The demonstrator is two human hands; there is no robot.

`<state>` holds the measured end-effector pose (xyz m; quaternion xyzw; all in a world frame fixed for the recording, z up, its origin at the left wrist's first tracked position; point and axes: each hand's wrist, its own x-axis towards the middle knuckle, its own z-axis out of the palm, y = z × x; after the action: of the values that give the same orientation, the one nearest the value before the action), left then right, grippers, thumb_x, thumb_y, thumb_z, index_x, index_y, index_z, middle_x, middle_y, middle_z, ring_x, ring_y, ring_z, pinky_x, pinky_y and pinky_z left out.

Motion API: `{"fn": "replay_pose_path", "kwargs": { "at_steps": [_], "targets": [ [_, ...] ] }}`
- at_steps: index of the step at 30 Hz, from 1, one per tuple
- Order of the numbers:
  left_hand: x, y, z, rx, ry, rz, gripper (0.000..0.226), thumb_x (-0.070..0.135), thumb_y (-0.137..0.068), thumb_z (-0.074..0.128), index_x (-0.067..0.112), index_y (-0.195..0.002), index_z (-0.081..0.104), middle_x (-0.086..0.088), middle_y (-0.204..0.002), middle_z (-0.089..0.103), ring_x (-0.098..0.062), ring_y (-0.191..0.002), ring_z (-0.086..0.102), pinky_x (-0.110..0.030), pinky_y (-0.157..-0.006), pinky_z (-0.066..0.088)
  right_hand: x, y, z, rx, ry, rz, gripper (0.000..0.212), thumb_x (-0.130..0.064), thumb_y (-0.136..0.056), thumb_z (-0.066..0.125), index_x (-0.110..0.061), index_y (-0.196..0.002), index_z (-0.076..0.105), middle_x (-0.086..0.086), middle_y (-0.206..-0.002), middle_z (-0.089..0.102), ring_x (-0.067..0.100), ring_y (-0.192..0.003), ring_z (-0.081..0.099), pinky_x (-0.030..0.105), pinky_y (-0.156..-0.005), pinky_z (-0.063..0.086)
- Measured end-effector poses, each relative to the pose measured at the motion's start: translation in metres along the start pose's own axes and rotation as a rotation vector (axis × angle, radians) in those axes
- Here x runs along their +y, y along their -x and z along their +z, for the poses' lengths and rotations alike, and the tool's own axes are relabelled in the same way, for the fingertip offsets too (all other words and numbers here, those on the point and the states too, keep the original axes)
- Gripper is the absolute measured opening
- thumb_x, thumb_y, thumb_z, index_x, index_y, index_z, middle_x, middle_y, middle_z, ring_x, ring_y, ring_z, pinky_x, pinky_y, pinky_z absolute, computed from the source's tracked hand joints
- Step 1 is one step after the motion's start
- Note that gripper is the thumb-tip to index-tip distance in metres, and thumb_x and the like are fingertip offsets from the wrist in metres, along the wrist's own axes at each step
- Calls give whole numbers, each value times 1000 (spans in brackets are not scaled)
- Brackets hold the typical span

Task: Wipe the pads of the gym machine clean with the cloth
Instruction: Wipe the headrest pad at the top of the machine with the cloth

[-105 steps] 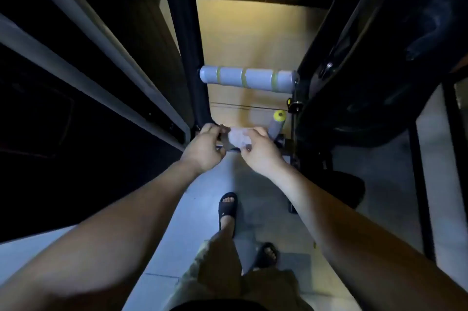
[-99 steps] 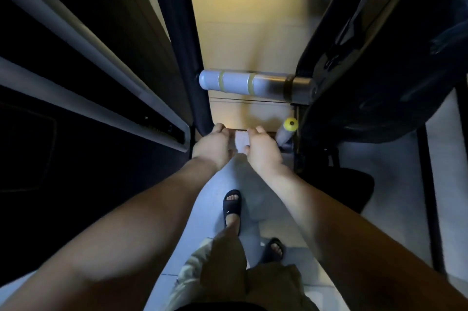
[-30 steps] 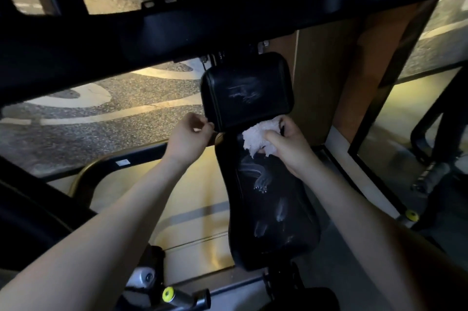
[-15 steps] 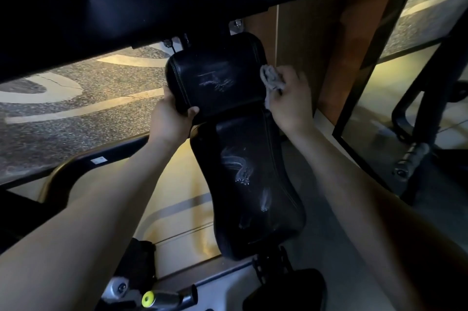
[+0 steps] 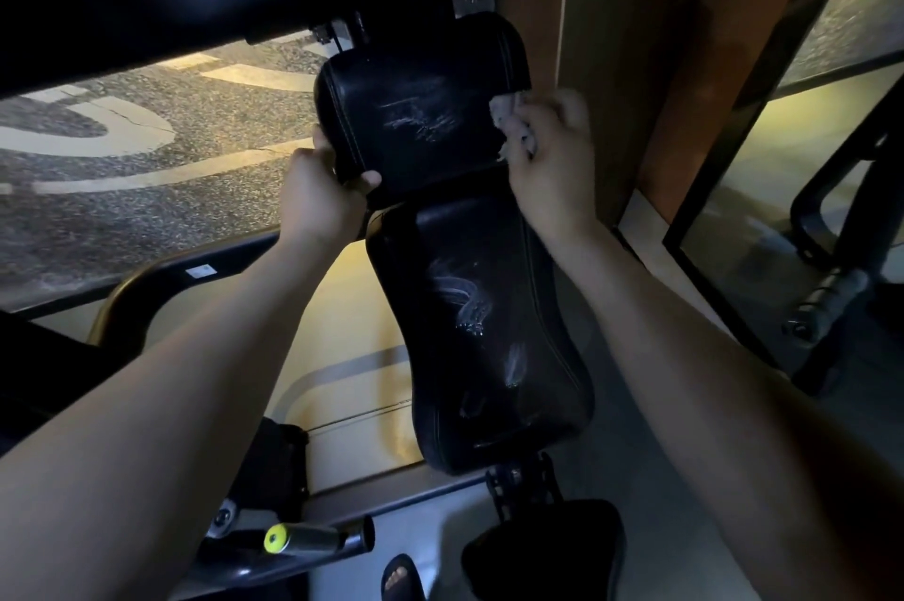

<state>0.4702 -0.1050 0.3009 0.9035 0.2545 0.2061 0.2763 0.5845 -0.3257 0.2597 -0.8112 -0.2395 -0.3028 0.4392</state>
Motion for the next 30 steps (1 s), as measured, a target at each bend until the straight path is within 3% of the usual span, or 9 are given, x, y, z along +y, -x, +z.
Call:
{"fn": "replay_pose_path", "kwargs": {
  "at_steps": [2,5,7,10,16,20,23,26,30],
  "targets": [
    [-3,-1,3,-4,31,-17,54,32,-90,71,16,-139,54,-2,-120,65,-21,-100,62,-30,-73,43,2,23,2,-112,-58,-127,14,1,-94,56,-3,-105,64,18,-116,55,27,-104,62,39,-93,53],
    [-4,-2,4,-3,40,-16,56,34,-90,71,19,-140,52,-6,-123,62,-28,-109,62,-34,-80,47,8,29,-10,-266,-105,-355,11,6,-96,52,-1,-100,60,20,-112,55,27,-104,64,33,-97,53],
    [-3,-3,3,-1,18,0,58,35,-89,70,21,-142,49,-7,-123,62,-30,-108,62,-36,-79,47,7,8,-16,-215,-23,-222,16,0,-95,54,-4,-107,64,19,-115,56,31,-103,61,39,-92,53],
    [-3,-2,3,0,-18,23,58,33,-90,69,22,-142,46,-9,-121,63,-32,-105,62,-35,-75,45,7,-15,-15,9,2,-104,19,-3,-95,55,-1,-109,68,20,-117,57,29,-104,60,39,-89,55],
    [2,-2,3,10,-24,24,49,31,-88,69,22,-131,48,-10,-120,63,-36,-108,62,-44,-84,52,12,16,-15,-265,-56,-436,16,0,-99,46,6,-96,61,22,-109,56,26,-99,62,26,-93,50],
    [1,-3,4,-7,-9,10,48,32,-89,69,20,-130,48,-8,-122,62,-33,-108,62,-40,-80,50,7,-9,-9,-92,37,-237,11,-4,-94,54,0,-100,62,21,-112,55,26,-93,60,32,-80,52],
    [1,-2,4,-7,-68,3,54,36,-90,69,15,-136,51,-10,-122,60,-35,-108,60,-37,-78,45,6,9,0,-145,-42,-314,11,-4,-99,50,-5,-109,55,21,-116,55,28,-105,63,40,-91,55],
    [-2,-3,3,-9,-75,-9,64,41,-89,69,12,-143,51,-8,-122,60,-34,-109,60,-37,-82,48,8,9,-7,-243,25,-400,17,-11,-102,43,-4,-114,53,21,-115,54,31,-100,63,43,-83,56],
    [-2,-4,4,-4,-92,-28,67,40,-91,68,12,-148,45,-12,-126,56,-36,-115,56,-41,-92,47,-8,-33,-12,-52,115,-294,15,-9,-96,49,-1,-101,61,19,-108,53,27,-85,56,40,-72,52]
  ]
}}
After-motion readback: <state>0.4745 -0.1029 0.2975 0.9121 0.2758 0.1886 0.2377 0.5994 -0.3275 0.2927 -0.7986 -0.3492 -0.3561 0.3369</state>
